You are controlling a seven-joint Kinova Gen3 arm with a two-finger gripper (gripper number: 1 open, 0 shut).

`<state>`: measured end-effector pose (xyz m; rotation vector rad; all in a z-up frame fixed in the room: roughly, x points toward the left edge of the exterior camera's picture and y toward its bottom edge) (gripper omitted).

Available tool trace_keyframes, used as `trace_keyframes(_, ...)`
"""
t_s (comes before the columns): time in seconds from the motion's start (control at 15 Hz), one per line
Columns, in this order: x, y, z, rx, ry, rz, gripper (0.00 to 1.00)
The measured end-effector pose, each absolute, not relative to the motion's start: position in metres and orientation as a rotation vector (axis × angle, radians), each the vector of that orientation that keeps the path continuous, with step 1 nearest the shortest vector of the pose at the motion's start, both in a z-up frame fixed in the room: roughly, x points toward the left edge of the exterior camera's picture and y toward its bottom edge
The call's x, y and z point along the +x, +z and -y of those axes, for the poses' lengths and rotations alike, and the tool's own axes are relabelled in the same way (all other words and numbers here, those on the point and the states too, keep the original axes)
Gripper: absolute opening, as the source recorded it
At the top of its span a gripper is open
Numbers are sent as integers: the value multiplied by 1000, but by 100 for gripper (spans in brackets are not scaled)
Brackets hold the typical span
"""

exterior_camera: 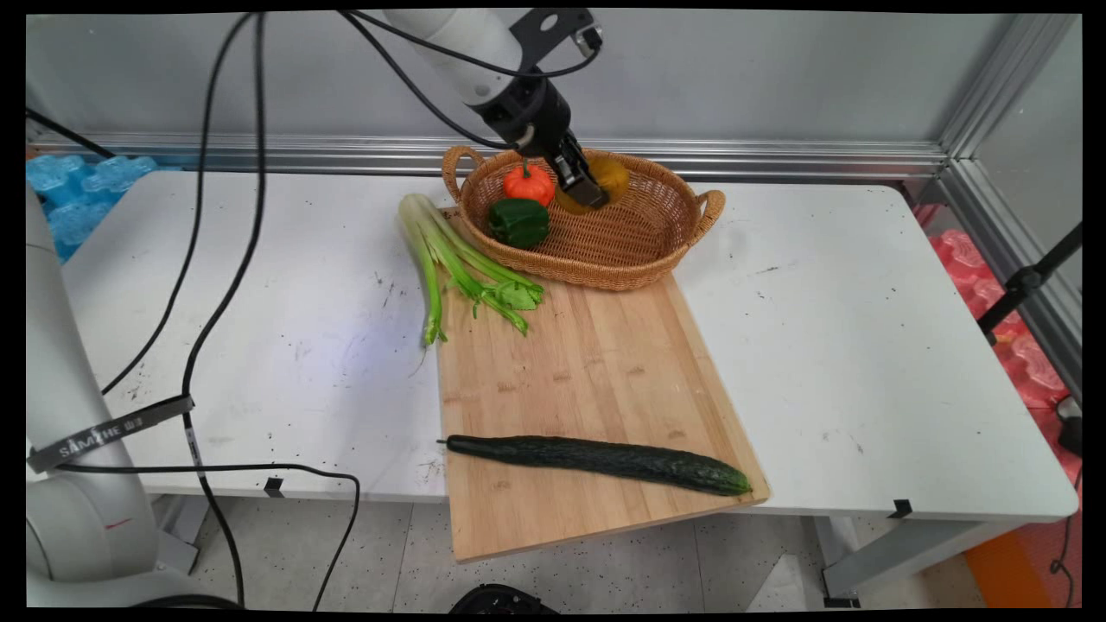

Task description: Place the picked object on the cutting board

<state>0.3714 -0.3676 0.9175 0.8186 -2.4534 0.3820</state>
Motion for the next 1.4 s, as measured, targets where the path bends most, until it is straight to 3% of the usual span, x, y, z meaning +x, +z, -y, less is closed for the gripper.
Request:
trace_keyframes(0.4,360,939,330,596,335,2496,0)
trace_keyframes(0.73,342,936,316,466,302,2518,0)
trace_keyframes(1.4,291,879,329,320,224,2566,0)
